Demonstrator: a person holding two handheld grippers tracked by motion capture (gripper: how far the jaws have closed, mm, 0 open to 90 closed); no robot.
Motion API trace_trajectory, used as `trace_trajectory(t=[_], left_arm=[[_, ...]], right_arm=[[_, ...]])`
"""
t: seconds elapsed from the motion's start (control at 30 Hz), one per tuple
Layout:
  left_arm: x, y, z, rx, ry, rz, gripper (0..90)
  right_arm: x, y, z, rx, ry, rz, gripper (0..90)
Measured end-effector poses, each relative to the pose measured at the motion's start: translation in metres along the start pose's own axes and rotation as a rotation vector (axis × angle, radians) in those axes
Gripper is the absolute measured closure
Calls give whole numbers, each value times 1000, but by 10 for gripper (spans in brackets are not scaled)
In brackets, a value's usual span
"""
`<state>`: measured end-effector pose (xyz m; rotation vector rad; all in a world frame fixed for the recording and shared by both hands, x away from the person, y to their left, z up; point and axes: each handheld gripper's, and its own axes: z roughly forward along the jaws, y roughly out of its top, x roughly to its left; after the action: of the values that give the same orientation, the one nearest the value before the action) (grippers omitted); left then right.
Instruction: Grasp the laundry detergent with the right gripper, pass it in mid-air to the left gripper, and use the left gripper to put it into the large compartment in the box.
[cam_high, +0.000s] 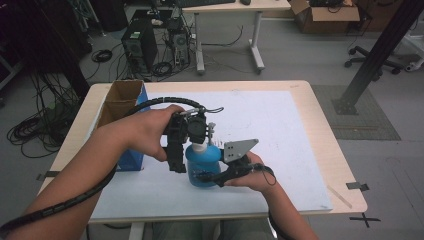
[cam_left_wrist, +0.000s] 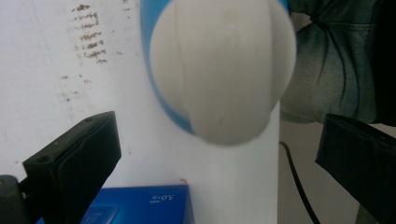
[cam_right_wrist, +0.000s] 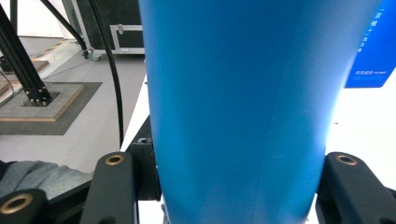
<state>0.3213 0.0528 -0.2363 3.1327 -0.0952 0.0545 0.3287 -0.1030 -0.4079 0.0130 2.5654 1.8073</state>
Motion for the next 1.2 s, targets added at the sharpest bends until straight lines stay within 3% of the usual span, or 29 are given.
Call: trace_trajectory(t=[0.5, 1.2], left_arm=[[-3, 14, 4, 3, 7, 30, 2], [-4, 23, 8, 12, 30, 37, 2]], right_arm=[[3, 7, 10, 6, 10, -19, 445], [3, 17, 9, -10, 8, -19, 445]])
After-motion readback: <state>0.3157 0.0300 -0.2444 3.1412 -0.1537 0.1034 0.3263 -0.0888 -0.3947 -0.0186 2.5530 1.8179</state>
